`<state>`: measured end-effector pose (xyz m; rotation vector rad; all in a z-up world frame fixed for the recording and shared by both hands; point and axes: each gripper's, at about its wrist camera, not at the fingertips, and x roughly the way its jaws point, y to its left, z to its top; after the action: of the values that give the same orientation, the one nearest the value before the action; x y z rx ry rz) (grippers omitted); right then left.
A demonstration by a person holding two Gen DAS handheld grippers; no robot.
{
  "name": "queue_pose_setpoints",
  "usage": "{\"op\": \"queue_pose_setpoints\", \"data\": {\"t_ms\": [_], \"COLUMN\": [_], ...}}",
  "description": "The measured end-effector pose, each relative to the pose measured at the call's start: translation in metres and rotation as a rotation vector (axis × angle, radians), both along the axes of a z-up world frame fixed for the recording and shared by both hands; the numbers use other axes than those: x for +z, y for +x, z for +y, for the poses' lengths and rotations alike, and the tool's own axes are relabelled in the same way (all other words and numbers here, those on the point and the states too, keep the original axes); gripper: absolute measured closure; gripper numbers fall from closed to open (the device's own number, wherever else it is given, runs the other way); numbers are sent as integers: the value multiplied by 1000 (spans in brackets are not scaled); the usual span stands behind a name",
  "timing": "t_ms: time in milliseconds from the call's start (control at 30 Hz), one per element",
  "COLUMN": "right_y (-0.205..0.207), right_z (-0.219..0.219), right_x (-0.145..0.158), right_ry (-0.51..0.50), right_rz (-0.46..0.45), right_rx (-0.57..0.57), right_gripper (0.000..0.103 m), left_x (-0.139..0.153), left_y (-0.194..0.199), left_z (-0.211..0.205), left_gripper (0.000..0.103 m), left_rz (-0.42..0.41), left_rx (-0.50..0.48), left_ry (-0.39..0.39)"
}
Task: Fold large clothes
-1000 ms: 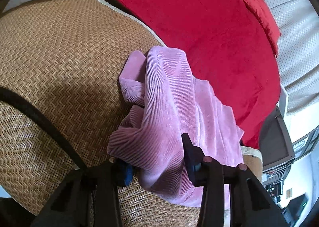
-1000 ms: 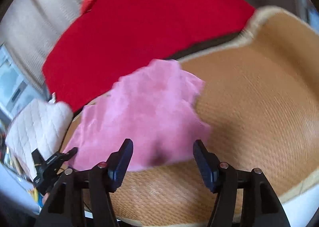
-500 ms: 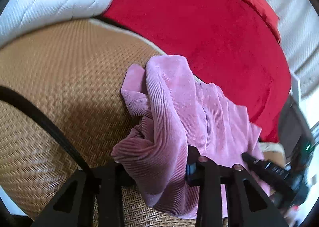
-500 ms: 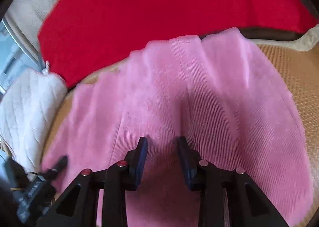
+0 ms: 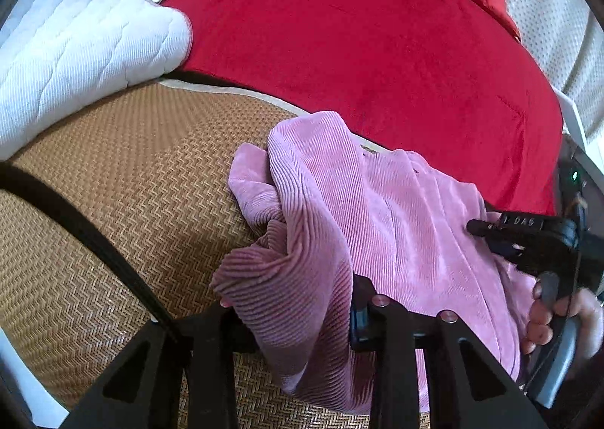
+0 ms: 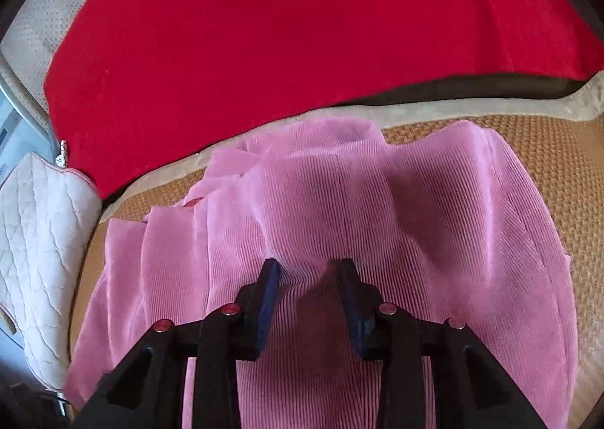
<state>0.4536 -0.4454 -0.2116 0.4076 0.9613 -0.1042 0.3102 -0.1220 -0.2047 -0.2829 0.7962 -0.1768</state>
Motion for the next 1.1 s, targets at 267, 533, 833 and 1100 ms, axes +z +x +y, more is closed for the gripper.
{"op": "queue_pose_setpoints", "data": {"t_ms": [267, 533, 833, 1100], "right_y": [1, 32, -5, -58], "right_z": [37, 74, 82, 77], "right_x": [30, -2, 21, 13], "right_ry": [9, 6, 11, 16], "right_rz": [-77, -1, -43, -57], "right_rx": [99, 152, 183, 186], "right_gripper": [64, 65, 65, 65], "left_x": [1, 5, 0, -3], "left_y": [0, -8, -5, -5], "left_z": [-13, -6, -2, -1], "left_gripper": [70, 70, 70, 70], "left_rz": [-7, -8, 2, -1], "left_rx": [1, 0, -5, -6], "left_ry": [33, 49, 40, 58]}}
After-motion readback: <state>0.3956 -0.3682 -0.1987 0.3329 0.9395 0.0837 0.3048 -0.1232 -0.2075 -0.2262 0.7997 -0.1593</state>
